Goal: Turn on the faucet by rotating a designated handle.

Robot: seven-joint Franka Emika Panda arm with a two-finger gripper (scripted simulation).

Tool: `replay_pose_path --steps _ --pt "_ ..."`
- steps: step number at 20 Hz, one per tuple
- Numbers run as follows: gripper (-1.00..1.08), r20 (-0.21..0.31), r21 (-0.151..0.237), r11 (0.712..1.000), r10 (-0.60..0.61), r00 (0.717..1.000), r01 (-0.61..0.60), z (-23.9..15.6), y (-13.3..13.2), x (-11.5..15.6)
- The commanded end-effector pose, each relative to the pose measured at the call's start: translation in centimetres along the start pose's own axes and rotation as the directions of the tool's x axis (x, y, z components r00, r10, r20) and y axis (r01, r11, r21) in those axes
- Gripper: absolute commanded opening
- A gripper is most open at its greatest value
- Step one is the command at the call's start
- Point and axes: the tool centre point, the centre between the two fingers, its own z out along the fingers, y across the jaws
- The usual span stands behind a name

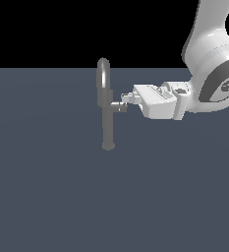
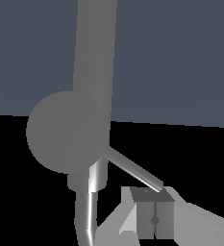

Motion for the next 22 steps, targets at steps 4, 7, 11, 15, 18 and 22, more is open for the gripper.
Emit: replay_pose_path --steps 4,7,11,15,18,22 --pt "-1.00 0.002 0.003 0.999 0.042 0.999 -0.042 0.0 1.4 4.1" --pt "-1.00 0.004 -0.003 1.000 -0.001 1.000 0.001 0.0 0.4 2.0" --pt "-1.00 0.003 0.000 1.000 0.020 1.000 -0.020 0.0 0.5 4.4" --pt "-1.00 0.003 0.002 0.999 0.041 0.999 -0.041 0.0 0.6 6.7" --pt "-1.00 0.012 -0.010 1.000 -0.014 1.000 0.014 0.0 -0.4 3.6" --pt "-1.00 0.009 -0.006 1.000 0.007 1.000 -0.007 0.0 -0.8 5.5"
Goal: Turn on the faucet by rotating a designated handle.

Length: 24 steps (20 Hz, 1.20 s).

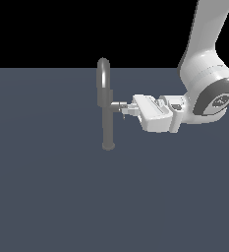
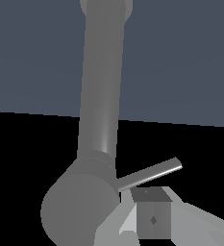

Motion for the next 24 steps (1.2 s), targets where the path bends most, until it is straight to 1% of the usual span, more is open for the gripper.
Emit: replay_pose_path --steps 1,8,9,10,24 --pt "-1.00 -0.011 0.008 1.000 0.023 1.000 -0.023 0.1 -0.3 2.2" --pt "-1.00 -0.016 0.016 0.998 0.058 0.998 -0.058 0.1 -0.9 5.4" --pt "-1.00 -0.016 0.016 0.998 0.058 0.998 -0.058 0.1 -0.9 5.4" --pt "-1.00 0.017 -0.014 1.000 0.007 1.000 -0.007 -0.6 -0.4 0.7" --pt "-1.00 -0.013 0.014 0.998 0.055 0.998 -0.055 0.0 -3.3 5.6"
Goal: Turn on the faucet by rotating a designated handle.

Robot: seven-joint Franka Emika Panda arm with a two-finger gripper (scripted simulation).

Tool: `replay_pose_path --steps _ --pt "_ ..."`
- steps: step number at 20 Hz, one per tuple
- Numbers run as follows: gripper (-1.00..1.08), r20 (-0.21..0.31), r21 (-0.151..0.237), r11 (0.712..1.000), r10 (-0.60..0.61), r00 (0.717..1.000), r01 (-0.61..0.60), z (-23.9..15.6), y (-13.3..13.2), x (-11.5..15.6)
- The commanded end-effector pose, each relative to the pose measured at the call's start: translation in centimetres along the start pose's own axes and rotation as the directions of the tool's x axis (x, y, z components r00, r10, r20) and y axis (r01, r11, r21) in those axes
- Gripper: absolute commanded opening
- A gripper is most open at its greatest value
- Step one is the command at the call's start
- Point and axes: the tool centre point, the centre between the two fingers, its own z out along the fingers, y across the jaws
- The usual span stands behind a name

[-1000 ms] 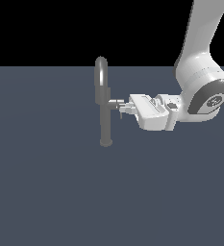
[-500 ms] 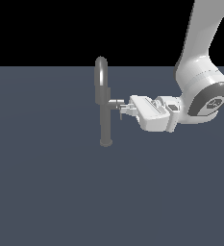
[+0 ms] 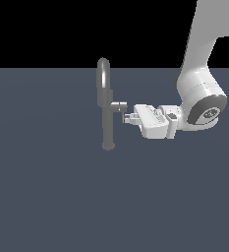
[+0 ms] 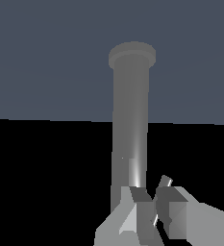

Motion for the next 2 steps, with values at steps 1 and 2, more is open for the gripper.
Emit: replay_pose_path --steps 1,2 --pt "-1.00 0.002 -0.008 1.000 0.015 1.000 -0.015 1.36 -0.61 1.36" --pt "-1.00 0.002 -0.008 1.000 0.015 1.000 -0.015 1.36 -0.61 1.36"
